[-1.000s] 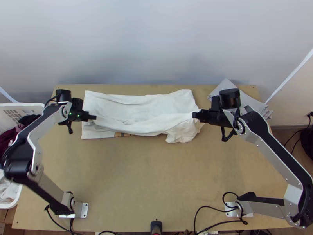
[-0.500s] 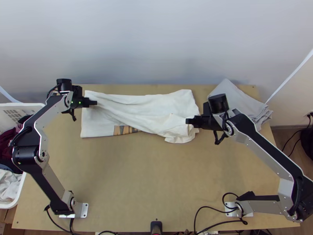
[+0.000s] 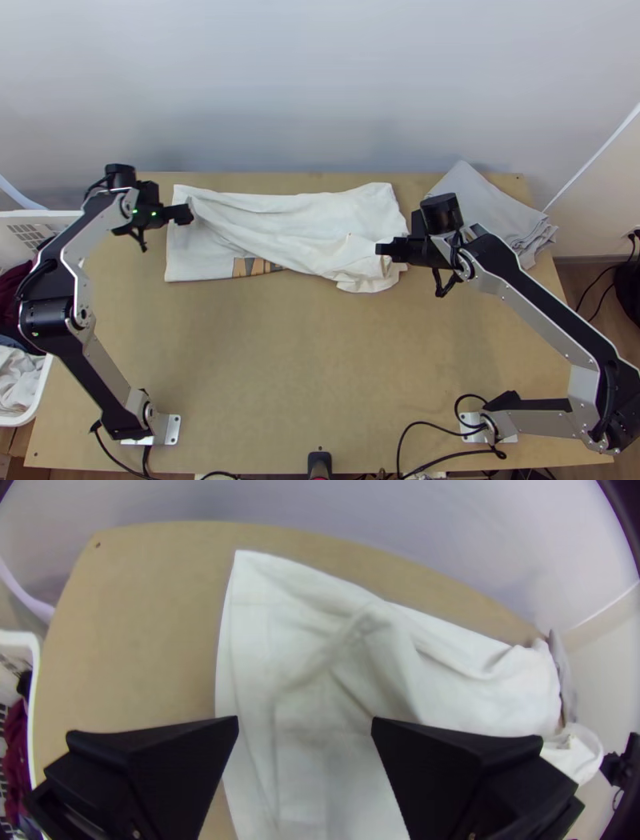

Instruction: Fold the t-shirt

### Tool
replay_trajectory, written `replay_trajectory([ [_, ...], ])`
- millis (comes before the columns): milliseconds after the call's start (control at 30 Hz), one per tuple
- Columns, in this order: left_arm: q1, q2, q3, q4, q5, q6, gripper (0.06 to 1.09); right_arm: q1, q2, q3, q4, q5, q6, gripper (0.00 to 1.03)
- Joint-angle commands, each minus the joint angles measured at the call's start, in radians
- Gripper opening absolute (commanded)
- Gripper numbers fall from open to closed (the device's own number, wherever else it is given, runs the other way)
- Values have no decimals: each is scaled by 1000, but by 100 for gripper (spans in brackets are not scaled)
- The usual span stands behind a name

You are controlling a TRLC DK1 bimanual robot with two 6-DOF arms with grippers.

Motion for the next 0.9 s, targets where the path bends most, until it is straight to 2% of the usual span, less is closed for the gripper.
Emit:
replay_trajectory([
  [0, 26, 0, 14, -69, 64, -14, 92, 11, 9, -29, 7, 7, 12, 3],
  [233, 39, 6, -21, -95, 95, 1, 91, 11, 2, -38, 7, 7, 11, 3],
  [367, 43, 8, -29, -57, 100, -11, 68, 13, -1, -37, 7, 7, 11, 3],
  [533, 43, 26, -20, -43, 103, -13, 68, 13, -1, -38, 7, 9, 11, 3],
  [600, 43, 35, -13, -37, 103, -11, 63, 13, -1, -40, 7, 9, 11, 3],
  [867, 43, 83, 28, -37, 103, -8, 62, 11, 6, -38, 10, 9, 11, 3],
])
